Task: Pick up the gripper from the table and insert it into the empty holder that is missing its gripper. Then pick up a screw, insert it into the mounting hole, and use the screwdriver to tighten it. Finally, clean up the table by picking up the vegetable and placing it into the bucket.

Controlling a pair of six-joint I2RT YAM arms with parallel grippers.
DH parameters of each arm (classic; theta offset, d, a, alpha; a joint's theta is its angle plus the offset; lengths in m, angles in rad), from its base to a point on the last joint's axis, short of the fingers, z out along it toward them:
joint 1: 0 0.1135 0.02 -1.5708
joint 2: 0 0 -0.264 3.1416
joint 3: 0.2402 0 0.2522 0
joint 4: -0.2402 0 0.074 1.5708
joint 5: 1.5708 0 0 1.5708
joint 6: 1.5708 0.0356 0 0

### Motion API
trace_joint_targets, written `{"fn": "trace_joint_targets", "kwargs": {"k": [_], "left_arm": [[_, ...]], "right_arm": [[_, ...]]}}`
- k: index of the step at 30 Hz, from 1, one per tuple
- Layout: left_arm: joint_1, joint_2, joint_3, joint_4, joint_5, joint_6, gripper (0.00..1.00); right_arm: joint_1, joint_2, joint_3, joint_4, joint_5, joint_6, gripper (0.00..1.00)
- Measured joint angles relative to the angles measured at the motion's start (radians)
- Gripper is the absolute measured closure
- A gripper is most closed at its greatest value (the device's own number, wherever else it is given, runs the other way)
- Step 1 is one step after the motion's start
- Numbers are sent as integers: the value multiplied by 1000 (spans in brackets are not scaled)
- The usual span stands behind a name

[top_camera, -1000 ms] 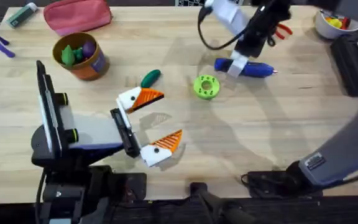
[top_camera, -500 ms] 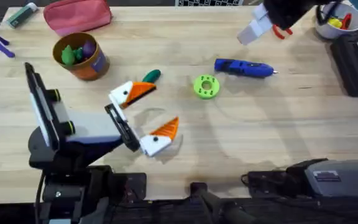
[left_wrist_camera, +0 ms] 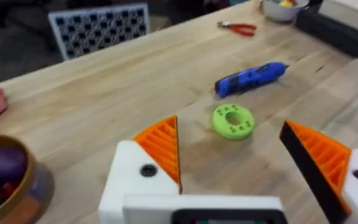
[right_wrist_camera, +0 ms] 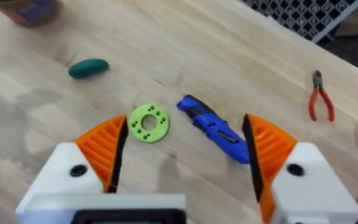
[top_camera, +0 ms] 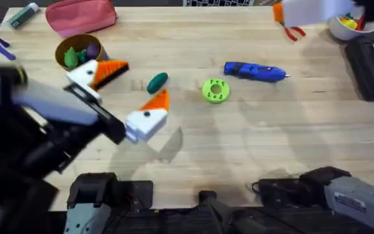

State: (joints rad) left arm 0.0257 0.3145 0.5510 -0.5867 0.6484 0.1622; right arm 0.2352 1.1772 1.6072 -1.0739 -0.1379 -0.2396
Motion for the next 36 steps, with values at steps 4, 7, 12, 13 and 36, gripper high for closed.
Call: {"fn": "trace_joint_targets", "kwargs": {"k": [4,7,12,13,36], "left_arm": [[0,156,153,-129,-66,58,4],[0,260,229,-195,-93,95,4],[0,412,309,-268,-139,128,1],[0,440,324,-276,-147,136,2],[-216,1005,574,-360,-524,227,14]], "right_arm": [[0,-105,-105,20,-20,25,7],[0,-183,-232,71,-25,57,8],[0,-332,-451,133,-28,129,8],[0,-365,-489,137,-28,141,7],[-11,-556,-735,153,3,214,8]]}}
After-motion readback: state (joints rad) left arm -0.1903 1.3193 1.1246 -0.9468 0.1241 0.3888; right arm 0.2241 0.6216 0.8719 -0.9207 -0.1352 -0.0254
